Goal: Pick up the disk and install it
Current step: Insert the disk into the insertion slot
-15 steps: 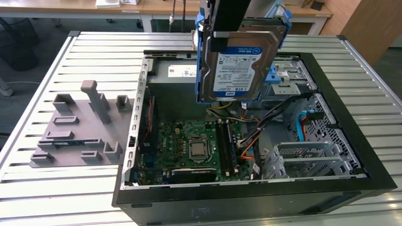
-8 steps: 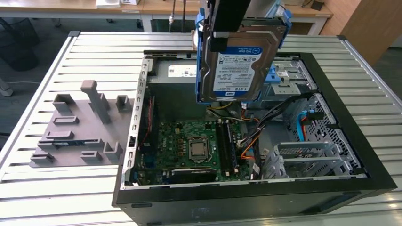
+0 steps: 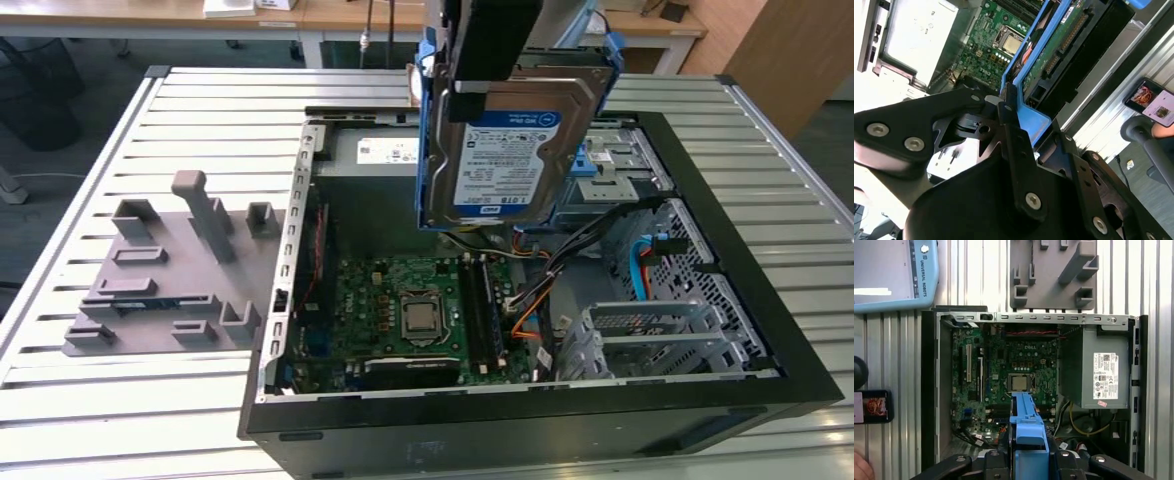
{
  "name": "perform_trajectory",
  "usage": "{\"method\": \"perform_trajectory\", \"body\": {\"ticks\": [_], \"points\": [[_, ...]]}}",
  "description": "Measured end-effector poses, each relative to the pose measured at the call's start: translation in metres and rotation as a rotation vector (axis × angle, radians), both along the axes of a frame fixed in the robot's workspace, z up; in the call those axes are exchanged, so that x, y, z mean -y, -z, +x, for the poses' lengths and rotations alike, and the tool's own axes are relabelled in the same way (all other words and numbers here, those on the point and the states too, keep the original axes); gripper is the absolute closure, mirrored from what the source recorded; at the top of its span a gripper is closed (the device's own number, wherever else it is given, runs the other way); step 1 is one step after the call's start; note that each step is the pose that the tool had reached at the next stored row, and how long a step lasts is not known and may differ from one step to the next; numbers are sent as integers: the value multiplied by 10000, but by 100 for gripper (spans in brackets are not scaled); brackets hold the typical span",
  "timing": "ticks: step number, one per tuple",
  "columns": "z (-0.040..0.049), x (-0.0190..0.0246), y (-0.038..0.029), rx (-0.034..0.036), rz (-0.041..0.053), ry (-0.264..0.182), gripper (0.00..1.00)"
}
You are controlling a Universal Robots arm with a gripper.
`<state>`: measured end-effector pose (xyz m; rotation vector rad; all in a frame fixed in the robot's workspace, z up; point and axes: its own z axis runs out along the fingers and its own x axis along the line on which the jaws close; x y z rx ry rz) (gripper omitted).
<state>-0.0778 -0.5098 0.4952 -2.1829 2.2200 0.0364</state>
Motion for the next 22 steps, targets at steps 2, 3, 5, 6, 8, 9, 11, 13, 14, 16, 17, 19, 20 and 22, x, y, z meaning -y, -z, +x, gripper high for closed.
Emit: {"method": "perform_trajectory", "body": {"ticks": [2,3,5,6,8,9,11,13,14,16,17,19,20,22], "points": [[31,8,7,-1,1,0,63],[62,9,9,-6,-2,0,63],[147,10,15,-23,-1,1,63],[187,10,17,-32,-1,1,63],[239,13,27,-38,1,-1,63],[247,18,33,-38,1,0,63],[252,47,43,-39,-3,0,63],[254,102,56,-38,1,1,63],[255,132,61,-39,-1,0,63],[257,178,69,-38,-1,1,63],[264,192,73,-38,0,1,63],[294,208,80,-38,1,0,63],[324,212,84,-37,1,0,63],[382,220,91,-39,-2,0,63]]}}
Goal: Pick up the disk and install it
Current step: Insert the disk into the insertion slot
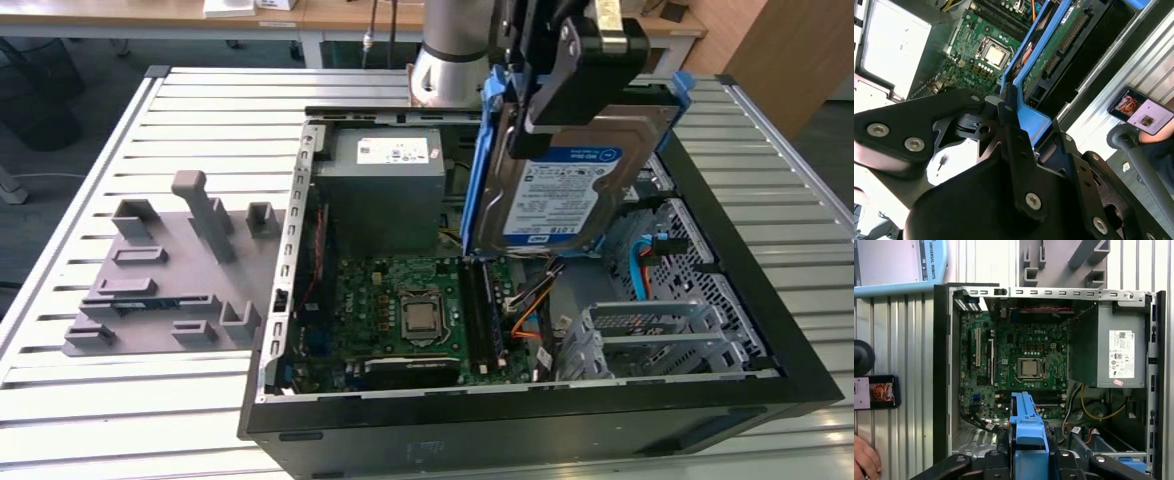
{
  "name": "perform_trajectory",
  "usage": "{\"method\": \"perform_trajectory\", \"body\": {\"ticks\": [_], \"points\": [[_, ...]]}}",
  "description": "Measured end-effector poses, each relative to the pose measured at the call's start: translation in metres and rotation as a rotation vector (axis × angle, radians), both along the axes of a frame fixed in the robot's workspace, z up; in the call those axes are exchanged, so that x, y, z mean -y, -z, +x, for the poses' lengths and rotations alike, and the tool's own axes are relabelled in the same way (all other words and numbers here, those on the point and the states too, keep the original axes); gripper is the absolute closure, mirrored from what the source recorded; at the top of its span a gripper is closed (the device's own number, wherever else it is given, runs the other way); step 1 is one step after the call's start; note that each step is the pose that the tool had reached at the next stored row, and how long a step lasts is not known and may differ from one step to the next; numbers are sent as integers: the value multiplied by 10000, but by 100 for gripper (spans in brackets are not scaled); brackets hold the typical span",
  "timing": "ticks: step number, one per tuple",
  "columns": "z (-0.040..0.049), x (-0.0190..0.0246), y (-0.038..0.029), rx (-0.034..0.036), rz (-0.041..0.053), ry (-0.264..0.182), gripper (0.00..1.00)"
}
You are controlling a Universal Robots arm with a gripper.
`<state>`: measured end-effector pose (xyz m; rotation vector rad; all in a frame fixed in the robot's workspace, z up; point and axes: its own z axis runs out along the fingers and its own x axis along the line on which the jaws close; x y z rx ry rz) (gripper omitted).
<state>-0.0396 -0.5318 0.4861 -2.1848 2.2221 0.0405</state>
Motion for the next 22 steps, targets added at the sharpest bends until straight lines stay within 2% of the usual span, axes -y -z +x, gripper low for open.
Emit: {"method": "perform_trajectory", "body": {"ticks": [4,10,18,22], "points": [[28,45,26,0,0,0,63],[46,163,62,0,1,0,63],[153,195,86,0,-12,0,63],[201,232,109,0,-13,0,63]]}}
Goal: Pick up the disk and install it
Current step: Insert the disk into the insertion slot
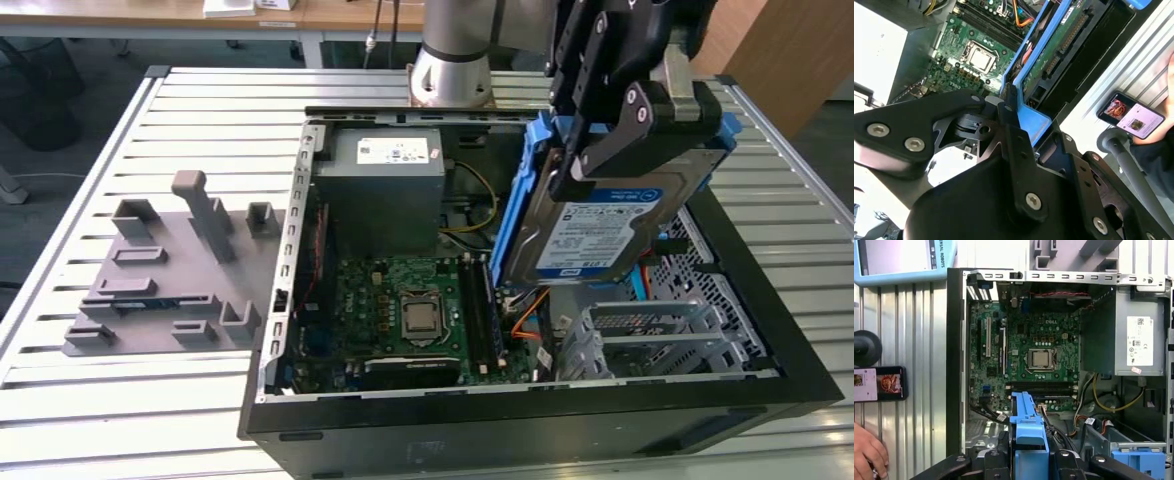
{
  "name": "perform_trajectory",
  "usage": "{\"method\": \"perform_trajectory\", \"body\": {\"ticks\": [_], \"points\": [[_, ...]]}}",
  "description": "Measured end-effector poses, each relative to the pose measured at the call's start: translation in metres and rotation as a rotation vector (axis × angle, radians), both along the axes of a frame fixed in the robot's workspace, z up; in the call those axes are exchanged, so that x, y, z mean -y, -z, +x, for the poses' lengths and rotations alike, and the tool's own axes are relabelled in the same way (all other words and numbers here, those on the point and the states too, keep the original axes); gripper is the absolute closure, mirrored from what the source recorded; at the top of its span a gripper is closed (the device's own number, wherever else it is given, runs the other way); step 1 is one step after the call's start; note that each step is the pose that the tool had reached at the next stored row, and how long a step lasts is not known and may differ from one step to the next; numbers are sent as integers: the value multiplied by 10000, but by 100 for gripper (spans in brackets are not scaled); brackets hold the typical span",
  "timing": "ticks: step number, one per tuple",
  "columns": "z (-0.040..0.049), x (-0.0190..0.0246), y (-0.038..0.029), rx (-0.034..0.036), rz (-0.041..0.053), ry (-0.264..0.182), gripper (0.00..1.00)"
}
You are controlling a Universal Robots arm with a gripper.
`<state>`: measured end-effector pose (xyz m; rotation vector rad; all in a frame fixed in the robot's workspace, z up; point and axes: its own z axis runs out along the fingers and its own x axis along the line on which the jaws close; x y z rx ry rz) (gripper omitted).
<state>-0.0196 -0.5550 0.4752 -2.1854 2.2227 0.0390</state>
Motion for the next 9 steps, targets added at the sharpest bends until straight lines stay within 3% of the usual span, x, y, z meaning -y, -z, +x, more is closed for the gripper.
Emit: {"method": "perform_trajectory", "body": {"ticks": [2,9], "points": [[7,19,10,0,-1,1,63],[31,20,13,0,-2,-1,63]]}}
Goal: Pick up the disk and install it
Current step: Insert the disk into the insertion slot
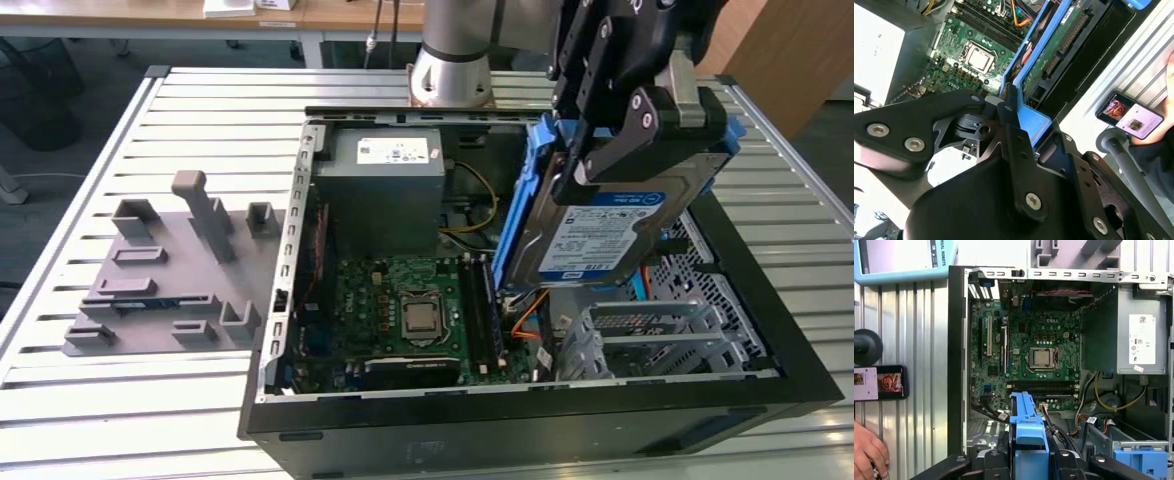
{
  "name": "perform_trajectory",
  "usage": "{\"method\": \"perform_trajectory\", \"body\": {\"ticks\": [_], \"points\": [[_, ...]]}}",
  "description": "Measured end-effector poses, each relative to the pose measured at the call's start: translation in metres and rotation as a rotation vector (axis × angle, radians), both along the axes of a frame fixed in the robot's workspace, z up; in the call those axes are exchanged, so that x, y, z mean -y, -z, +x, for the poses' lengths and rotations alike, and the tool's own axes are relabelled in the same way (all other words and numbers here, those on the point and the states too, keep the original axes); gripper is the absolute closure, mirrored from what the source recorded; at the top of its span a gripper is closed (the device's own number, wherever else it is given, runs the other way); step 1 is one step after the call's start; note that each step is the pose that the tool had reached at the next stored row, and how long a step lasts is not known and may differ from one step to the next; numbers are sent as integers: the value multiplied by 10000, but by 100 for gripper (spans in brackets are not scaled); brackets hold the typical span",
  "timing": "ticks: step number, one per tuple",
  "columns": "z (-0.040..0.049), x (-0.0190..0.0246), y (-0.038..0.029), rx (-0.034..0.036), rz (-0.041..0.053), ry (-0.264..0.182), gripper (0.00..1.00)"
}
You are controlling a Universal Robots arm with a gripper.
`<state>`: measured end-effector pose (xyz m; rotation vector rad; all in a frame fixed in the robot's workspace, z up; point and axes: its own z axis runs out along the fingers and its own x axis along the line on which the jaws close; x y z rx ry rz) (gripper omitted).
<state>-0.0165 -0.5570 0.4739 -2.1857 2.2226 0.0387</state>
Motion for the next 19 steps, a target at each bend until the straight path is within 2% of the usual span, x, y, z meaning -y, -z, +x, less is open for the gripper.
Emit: {"method": "perform_trajectory", "body": {"ticks": [5,11,13,19], "points": [[135,2,17,0,-2,1,63],[149,65,57,6,-1,3,63],[152,71,66,36,1,2,63],[226,73,100,61,-1,2,63]]}}
